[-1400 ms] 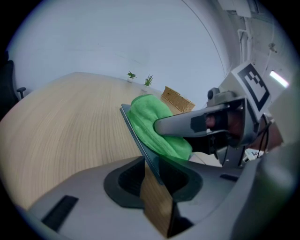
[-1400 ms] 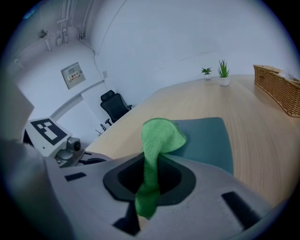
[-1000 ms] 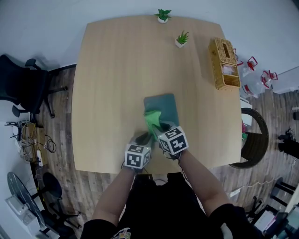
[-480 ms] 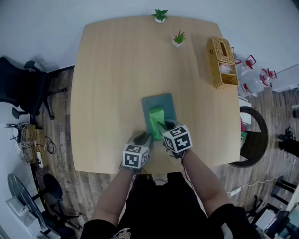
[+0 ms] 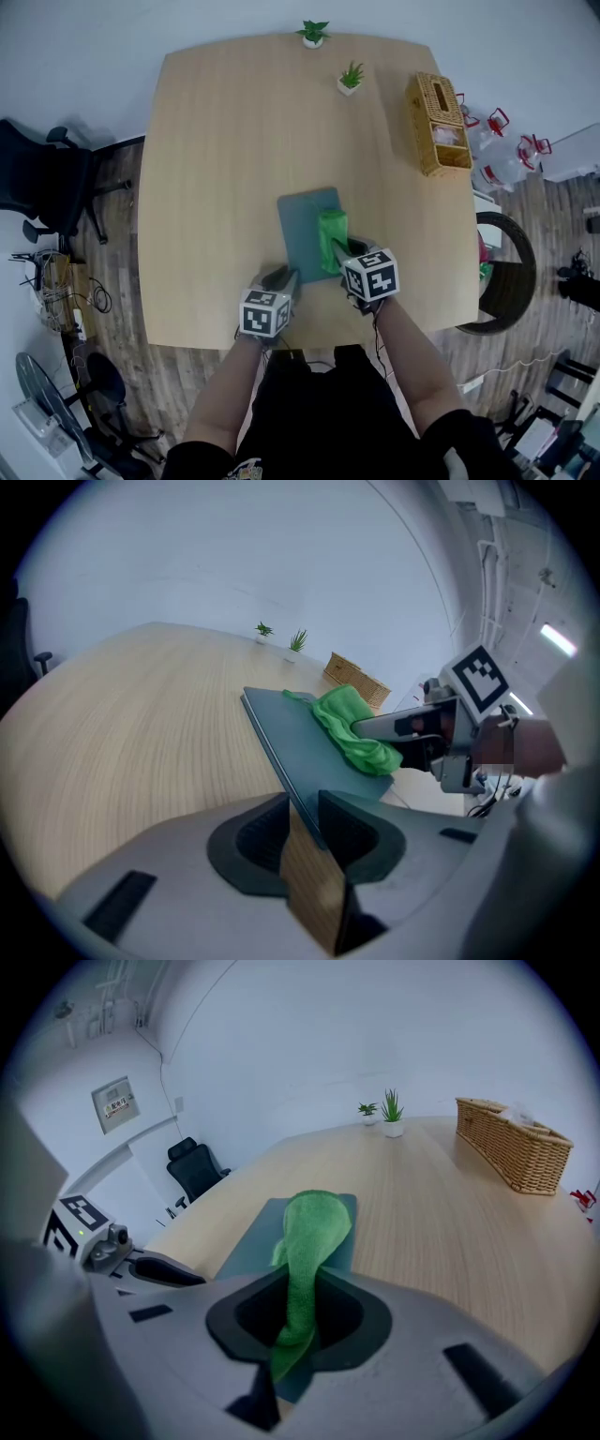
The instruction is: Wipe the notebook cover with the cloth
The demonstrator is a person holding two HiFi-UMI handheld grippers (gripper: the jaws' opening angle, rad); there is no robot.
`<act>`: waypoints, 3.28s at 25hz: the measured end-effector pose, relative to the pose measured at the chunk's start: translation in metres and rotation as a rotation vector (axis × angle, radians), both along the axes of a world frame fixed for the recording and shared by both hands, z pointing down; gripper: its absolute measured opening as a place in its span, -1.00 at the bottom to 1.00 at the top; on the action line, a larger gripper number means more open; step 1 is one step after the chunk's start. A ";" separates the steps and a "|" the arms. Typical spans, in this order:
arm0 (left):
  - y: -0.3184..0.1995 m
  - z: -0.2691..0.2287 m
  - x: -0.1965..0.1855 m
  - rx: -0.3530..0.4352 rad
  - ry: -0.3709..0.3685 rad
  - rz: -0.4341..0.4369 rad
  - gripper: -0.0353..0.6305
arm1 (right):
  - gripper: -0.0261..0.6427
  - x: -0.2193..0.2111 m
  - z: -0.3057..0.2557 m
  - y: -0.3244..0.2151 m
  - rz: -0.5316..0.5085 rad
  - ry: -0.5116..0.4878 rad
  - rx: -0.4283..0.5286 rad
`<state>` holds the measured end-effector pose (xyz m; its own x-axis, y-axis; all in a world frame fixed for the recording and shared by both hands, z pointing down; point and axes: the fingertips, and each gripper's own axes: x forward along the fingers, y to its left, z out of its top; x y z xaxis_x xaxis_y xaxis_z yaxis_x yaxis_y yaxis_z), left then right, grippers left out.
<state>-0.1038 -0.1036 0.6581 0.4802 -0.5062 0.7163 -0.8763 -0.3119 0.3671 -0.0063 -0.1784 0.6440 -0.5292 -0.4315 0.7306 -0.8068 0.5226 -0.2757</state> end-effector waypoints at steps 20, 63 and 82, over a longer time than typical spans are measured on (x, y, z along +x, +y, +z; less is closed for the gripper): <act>0.000 -0.002 0.001 -0.004 -0.003 0.002 -0.62 | -0.75 0.045 -0.001 -0.006 0.115 -0.001 -0.013; 0.001 0.000 -0.001 -0.088 0.065 0.019 -0.62 | -0.75 -0.114 -0.001 -0.077 -0.081 -0.099 -0.047; 0.000 0.001 0.000 -0.086 0.060 0.017 -0.62 | -0.75 -0.003 0.005 -0.108 0.145 -0.101 -0.069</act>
<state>-0.1039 -0.1032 0.6588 0.5315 -0.4353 0.7266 -0.8468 -0.2915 0.4449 -0.0089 -0.2868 0.6488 -0.5367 -0.4594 0.7078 -0.8390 0.3795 -0.3899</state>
